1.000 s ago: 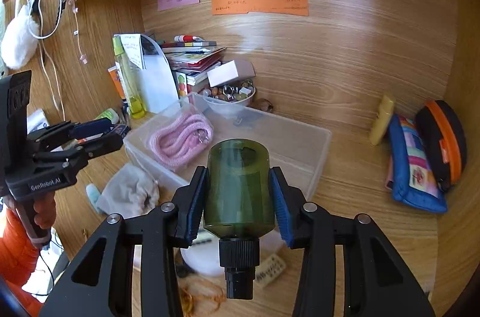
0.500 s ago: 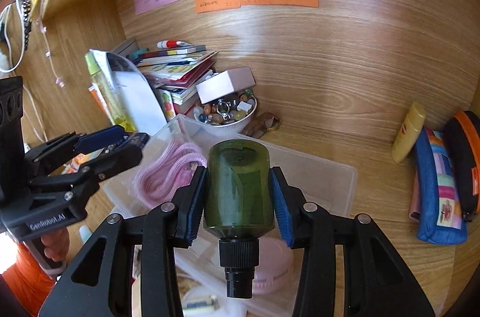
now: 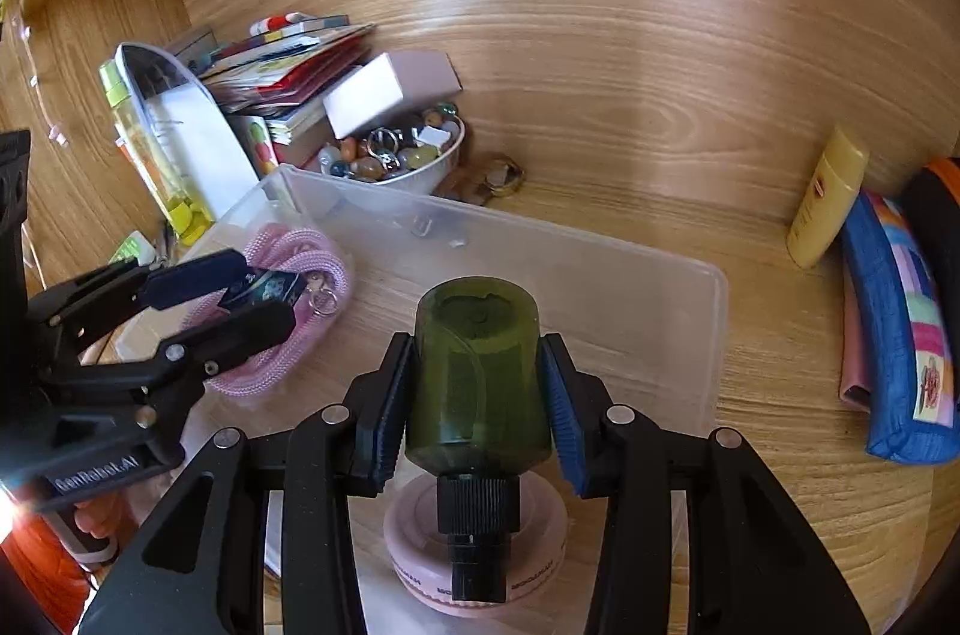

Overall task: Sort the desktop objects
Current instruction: 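Carry the bottle and Max box into the clear box and release both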

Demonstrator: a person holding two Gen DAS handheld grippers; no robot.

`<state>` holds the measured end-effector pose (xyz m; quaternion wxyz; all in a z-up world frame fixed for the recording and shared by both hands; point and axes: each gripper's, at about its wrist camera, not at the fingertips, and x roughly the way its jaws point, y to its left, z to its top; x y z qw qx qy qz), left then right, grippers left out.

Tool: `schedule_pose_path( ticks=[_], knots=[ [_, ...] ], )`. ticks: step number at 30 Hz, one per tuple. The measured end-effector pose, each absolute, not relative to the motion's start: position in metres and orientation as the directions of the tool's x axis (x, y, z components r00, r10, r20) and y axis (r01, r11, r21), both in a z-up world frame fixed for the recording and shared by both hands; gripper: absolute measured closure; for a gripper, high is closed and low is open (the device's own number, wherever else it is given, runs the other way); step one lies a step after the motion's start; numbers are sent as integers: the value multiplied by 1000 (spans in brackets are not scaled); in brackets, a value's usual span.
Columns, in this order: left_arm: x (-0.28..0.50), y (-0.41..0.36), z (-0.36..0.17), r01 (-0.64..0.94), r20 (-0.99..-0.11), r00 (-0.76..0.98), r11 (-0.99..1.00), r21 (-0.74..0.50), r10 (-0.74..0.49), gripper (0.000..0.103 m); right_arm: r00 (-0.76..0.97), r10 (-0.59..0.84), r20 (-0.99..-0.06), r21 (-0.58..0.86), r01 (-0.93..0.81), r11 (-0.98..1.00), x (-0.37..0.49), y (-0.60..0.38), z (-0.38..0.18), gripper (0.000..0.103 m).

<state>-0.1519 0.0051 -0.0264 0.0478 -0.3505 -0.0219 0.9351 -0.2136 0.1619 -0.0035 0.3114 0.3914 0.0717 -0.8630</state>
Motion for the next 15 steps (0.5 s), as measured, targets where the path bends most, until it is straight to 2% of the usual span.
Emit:
schedule_pose_path(
  ticks=[10,15],
  knots=[
    [-156,18,-44,-80,-685,-727,-997,19,45,51,-526,-420,-740,25,601,-799,-206,151,-13,65],
    [-155,16,-46,-82,-688,-723,-997,8,54,50,-540,-393,-745,-13,600,-800,-204,147,-16,65]
  ],
)
